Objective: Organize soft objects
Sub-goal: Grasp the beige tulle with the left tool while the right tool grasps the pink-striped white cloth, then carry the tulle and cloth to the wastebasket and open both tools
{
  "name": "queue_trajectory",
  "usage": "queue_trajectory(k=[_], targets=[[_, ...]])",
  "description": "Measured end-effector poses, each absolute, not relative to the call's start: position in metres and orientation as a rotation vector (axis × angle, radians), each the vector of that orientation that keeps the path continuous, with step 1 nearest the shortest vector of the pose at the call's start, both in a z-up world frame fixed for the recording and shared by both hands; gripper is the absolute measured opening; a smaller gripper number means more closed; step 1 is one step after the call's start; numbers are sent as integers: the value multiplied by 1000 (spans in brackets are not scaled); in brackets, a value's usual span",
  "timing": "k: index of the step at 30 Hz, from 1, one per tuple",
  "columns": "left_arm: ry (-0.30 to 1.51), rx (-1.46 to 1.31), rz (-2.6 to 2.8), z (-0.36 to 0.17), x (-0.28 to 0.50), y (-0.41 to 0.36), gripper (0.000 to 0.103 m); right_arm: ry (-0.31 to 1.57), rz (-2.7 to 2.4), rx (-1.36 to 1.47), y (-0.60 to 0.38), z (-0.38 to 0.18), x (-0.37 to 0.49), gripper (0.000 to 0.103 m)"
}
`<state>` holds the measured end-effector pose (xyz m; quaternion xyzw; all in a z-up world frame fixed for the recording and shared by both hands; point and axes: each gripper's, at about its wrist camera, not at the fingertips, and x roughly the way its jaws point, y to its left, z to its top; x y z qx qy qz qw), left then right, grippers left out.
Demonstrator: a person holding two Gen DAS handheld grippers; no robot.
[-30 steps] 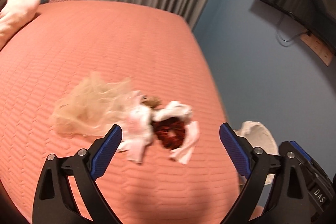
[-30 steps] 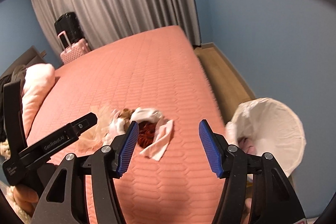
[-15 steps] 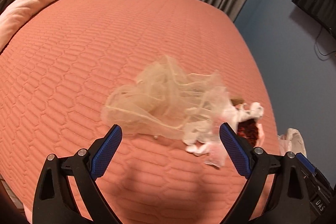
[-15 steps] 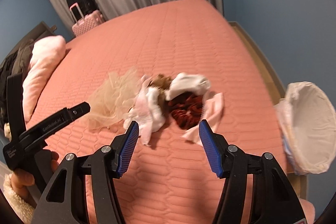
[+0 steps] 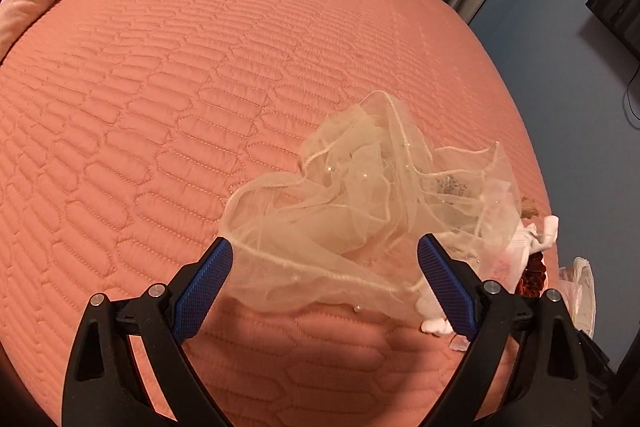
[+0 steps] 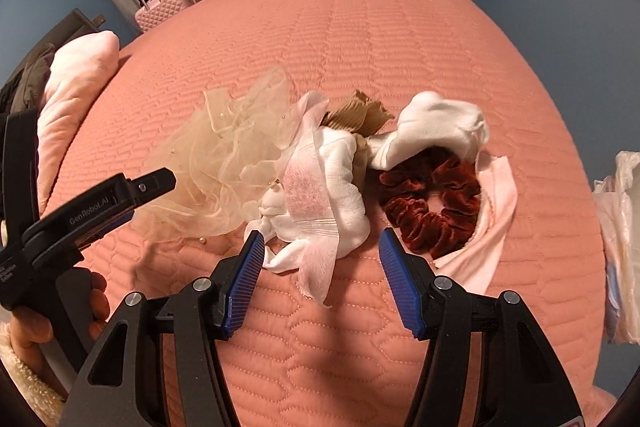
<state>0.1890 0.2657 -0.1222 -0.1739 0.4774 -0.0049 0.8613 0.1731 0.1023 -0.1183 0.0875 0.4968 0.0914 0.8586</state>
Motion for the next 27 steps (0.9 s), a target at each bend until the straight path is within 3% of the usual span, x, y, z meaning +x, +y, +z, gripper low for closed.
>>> queue_trajectory(k=[1, 4, 6, 8, 11, 17, 27], targets=[[1003, -369, -19, -124, 190, 265, 85, 1054, 188, 188, 103, -123, 175, 58], [1019, -373, -65, -129, 194, 261, 62, 1084, 185, 204, 102, -136, 179, 52], [1028, -369, -89, -132, 194, 258, 40, 1107, 192, 212, 103, -144, 181, 39], [1029, -368, -103, -133, 192, 255, 22, 1131, 203, 207, 105, -151, 180, 17], [1011, -376, -107, -127, 185, 254, 8, 1140, 218, 203, 107, -153, 176, 7], [941, -366, -116, -91, 171, 249, 4, 1066, 245, 214, 104, -121, 162, 6], [772, -323, -206, 9, 163, 219, 3, 839, 262, 280, 70, -10, 147, 6]])
